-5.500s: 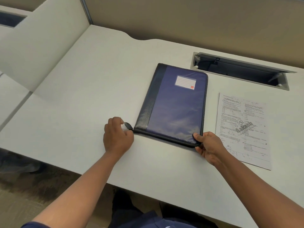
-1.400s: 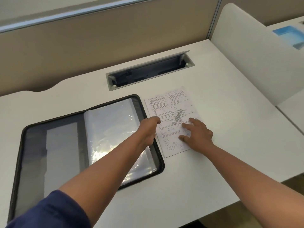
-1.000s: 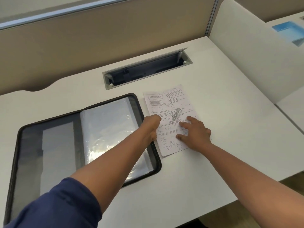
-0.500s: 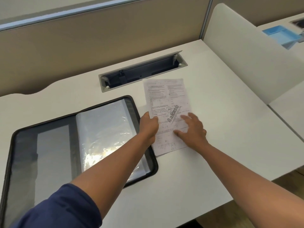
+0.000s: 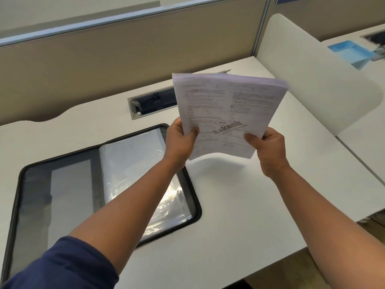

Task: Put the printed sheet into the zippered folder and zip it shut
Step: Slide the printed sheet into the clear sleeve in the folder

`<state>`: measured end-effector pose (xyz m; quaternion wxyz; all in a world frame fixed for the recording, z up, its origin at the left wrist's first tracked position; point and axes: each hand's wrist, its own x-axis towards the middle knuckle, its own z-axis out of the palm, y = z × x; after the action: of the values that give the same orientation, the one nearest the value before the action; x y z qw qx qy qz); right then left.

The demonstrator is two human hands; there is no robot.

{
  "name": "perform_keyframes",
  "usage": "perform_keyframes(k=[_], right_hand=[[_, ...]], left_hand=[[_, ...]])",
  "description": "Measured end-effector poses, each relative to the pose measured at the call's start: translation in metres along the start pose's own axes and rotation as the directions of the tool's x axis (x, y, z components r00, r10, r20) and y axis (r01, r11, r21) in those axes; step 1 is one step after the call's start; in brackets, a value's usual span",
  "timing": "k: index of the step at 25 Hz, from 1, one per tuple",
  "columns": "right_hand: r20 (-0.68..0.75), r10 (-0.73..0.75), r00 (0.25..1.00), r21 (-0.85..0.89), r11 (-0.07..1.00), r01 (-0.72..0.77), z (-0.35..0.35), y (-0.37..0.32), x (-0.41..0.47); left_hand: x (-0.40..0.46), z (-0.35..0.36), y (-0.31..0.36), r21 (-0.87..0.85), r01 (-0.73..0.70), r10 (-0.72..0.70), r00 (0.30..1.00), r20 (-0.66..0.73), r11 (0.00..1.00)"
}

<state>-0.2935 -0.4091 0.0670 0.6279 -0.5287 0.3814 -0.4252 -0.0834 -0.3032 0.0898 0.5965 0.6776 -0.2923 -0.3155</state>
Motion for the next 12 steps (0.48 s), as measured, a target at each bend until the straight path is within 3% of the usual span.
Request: perform_keyframes(k=[5, 9, 12], right_hand=[[0.043, 0.093, 0.995, -0.085, 0.992, -0.089, 0.003, 0.009, -0.016], [0.033, 0.076, 0.997, -0.091, 0.993, -0.073, 0.006, 0.008, -0.016], [0.026, 0.094, 0.995, -0.108, 0.99, -0.09, 0.009, 0.008, -0.019]], left_hand=[[-0.004, 0.006, -0.017, 0.023, 0.073, -0.074, 0.995, 0.069, 0.997], [0.0, 0.005, -0.023, -0.001, 0.088, -0.088, 0.994, 0.072, 0.996], [0.0, 0.002, -0.027, -0.023, 0.155, -0.15, 0.978, 0.149, 0.988]])
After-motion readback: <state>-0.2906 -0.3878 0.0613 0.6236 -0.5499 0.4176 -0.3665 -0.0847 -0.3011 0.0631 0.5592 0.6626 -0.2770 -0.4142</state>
